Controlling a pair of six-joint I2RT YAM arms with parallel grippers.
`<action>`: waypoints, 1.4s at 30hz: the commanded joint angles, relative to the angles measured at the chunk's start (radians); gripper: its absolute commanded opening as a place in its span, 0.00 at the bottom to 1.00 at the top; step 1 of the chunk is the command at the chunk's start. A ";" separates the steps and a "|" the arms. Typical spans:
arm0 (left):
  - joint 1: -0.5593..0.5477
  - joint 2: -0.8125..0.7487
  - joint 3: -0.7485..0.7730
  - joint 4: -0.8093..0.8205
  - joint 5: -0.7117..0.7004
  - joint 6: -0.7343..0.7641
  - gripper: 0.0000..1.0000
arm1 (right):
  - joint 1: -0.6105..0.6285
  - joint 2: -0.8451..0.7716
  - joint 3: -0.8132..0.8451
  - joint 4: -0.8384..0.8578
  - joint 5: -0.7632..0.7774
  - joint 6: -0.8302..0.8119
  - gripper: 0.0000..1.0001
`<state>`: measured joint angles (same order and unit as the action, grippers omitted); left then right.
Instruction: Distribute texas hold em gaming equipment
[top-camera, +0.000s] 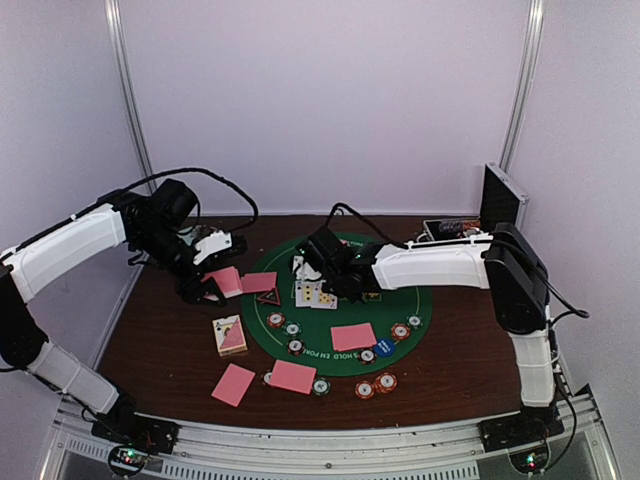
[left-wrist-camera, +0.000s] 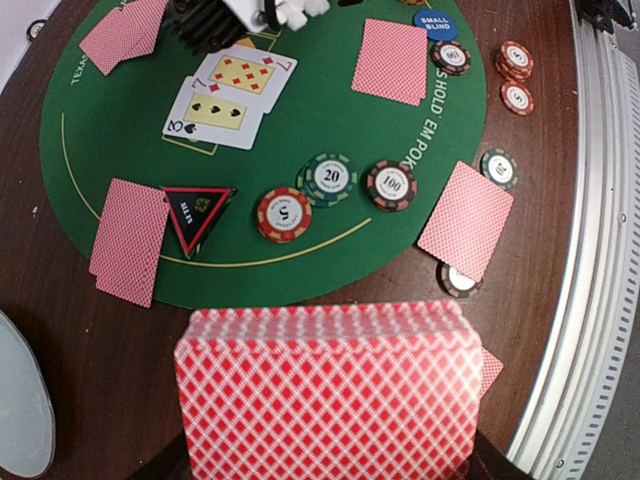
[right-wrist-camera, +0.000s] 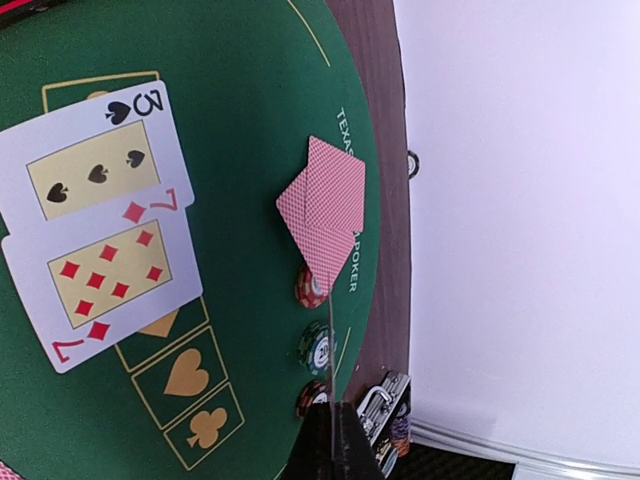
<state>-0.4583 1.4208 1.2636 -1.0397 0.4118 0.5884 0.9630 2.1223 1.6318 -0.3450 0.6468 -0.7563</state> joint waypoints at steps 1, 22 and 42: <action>-0.002 -0.026 -0.007 0.038 0.004 0.001 0.00 | 0.006 0.024 -0.008 0.095 -0.011 -0.076 0.00; -0.002 -0.031 0.017 0.023 0.012 0.004 0.00 | 0.001 0.081 -0.002 -0.049 -0.112 0.011 0.48; -0.002 -0.027 0.030 0.010 0.012 0.010 0.00 | -0.046 -0.131 0.079 -0.044 -0.081 0.463 0.99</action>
<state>-0.4583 1.4097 1.2659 -1.0458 0.4110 0.5888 0.9531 2.0556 1.6356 -0.3866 0.5152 -0.5285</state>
